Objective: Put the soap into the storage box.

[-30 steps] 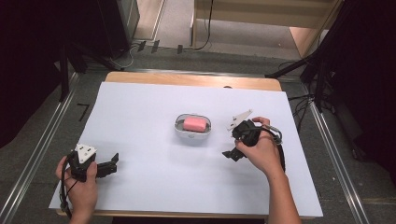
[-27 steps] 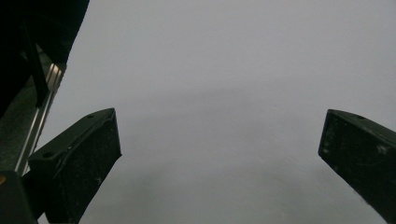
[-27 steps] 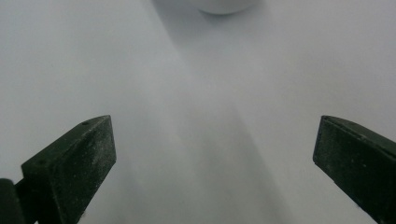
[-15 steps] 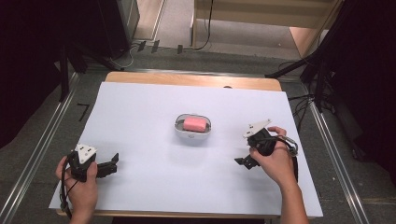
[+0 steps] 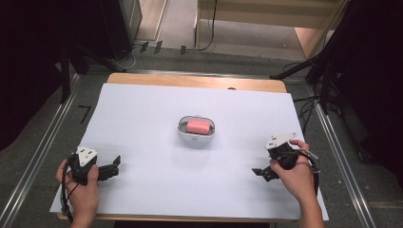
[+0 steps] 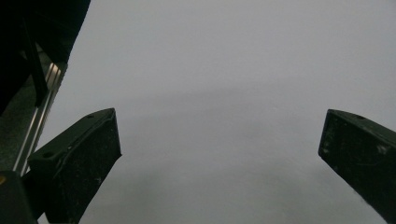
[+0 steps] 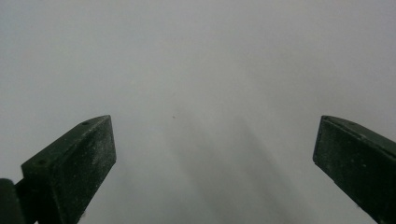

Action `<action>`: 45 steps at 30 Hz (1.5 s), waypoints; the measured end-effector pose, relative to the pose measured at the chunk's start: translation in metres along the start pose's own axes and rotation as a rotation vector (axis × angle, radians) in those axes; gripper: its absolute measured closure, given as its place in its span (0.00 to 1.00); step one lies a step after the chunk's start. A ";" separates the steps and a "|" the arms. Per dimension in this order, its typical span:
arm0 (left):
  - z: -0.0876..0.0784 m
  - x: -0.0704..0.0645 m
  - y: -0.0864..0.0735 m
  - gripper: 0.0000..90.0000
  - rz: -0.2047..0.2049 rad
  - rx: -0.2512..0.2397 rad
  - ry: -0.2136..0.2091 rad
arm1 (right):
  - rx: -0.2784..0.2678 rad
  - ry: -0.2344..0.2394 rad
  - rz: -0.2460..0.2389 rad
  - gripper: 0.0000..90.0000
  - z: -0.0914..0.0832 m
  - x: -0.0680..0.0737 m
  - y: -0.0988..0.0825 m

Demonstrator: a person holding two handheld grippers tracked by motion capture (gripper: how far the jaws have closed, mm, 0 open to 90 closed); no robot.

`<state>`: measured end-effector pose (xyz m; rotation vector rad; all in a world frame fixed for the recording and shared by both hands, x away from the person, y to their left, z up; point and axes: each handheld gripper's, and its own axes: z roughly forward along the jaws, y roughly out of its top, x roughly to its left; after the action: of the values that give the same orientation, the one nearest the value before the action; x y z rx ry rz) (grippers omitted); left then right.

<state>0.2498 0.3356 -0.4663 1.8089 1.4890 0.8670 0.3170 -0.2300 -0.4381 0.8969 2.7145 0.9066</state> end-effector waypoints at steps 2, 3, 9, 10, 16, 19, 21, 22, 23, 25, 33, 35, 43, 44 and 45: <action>0.000 0.000 0.000 0.00 0.002 0.000 0.003 | -0.003 -0.003 0.006 0.00 -0.001 0.000 -0.003; 0.000 -0.001 0.000 0.00 0.000 -0.003 0.003 | -0.014 -0.005 0.016 0.00 -0.003 0.000 -0.010; 0.000 -0.001 0.000 0.00 0.003 -0.002 -0.001 | -0.042 -0.013 0.048 0.00 -0.011 0.000 -0.030; 0.000 -0.001 0.000 0.00 0.003 -0.002 -0.001 | -0.047 -0.018 0.051 0.00 -0.013 0.000 -0.034; 0.000 -0.001 0.000 0.00 0.005 -0.003 -0.002 | -0.075 -0.030 0.087 0.00 -0.021 -0.001 -0.052; 0.000 -0.001 0.000 0.00 0.005 -0.003 -0.002 | -0.092 -0.038 0.097 0.00 -0.024 -0.001 -0.061; 0.000 -0.001 0.000 0.00 0.006 -0.003 -0.002 | -0.099 -0.039 0.116 0.00 -0.026 -0.001 -0.067; 0.000 -0.001 0.000 0.00 0.006 -0.003 -0.002 | -0.099 -0.039 0.116 0.00 -0.026 -0.001 -0.067; 0.000 -0.001 0.000 0.00 0.006 -0.003 -0.002 | -0.103 -0.039 0.119 0.00 -0.026 -0.001 -0.070; 0.000 -0.001 0.000 0.00 0.006 -0.003 -0.001 | -0.110 -0.045 0.125 0.00 -0.027 -0.001 -0.076; 0.000 -0.001 0.000 0.00 0.007 -0.003 -0.001 | -0.162 -0.056 0.176 0.00 -0.033 0.000 -0.100; 0.000 -0.001 0.000 0.00 0.007 -0.004 -0.001 | -0.184 -0.058 0.190 0.00 -0.034 0.001 -0.108; 0.000 -0.001 0.000 0.00 0.009 -0.005 -0.001 | -0.267 -0.080 0.241 0.00 -0.038 0.002 -0.129; 0.000 -0.001 0.000 0.00 0.009 -0.005 -0.001 | -0.267 -0.080 0.241 0.00 -0.038 0.002 -0.129; -0.001 -0.001 0.000 0.00 0.010 -0.004 -0.001 | -0.287 -0.080 0.247 0.00 -0.038 0.002 -0.133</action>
<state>0.2491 0.3350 -0.4662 1.8148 1.4774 0.8730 0.2379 -0.3332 -0.4852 1.1907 2.3602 1.2374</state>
